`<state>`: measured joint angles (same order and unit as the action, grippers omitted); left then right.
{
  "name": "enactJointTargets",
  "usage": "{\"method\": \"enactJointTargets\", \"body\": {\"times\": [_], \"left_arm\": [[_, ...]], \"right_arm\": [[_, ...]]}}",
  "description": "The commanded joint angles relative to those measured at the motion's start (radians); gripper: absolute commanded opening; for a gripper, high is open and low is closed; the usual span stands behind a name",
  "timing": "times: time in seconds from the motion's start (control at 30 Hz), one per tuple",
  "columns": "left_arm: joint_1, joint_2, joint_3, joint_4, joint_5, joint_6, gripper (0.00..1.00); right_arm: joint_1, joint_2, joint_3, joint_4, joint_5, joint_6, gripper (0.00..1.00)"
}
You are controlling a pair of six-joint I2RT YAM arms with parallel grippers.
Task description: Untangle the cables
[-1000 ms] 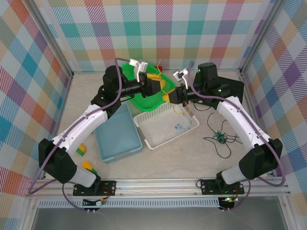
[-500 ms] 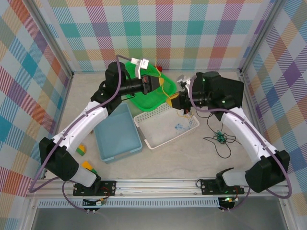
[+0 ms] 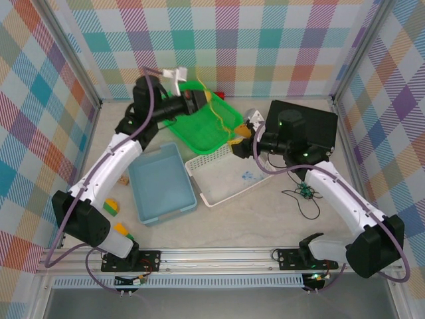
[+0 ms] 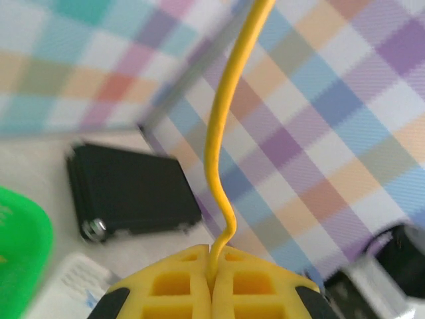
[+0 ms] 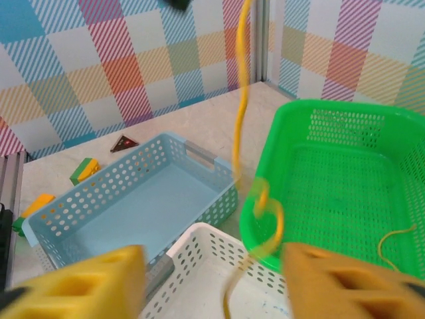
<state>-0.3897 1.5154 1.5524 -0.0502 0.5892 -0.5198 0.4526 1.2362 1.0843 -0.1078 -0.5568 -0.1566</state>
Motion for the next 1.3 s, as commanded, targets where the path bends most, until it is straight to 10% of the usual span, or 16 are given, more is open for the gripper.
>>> {"method": "enactJointTargets", "body": {"times": [0.0,0.3,0.87,1.27], "left_arm": [[0.017,0.006,0.09,-0.051,-0.078,0.089,0.0],[0.017,0.003,0.098,-0.151,-0.131,0.173,0.0],[0.017,-0.06,-0.042,-0.029,-0.023,0.222,0.0],[0.017,-0.04,0.002,-0.089,0.148,0.309,0.0]], "right_arm": [[-0.013,-0.032,0.016,0.018,-0.007,0.143,0.66],[-0.129,-0.201,0.0,-0.216,0.14,0.441,0.61],[-0.11,-0.023,0.186,-0.349,-0.058,0.704,0.47],[-0.08,-0.052,0.195,-0.494,-0.005,-0.142,0.55]]}}
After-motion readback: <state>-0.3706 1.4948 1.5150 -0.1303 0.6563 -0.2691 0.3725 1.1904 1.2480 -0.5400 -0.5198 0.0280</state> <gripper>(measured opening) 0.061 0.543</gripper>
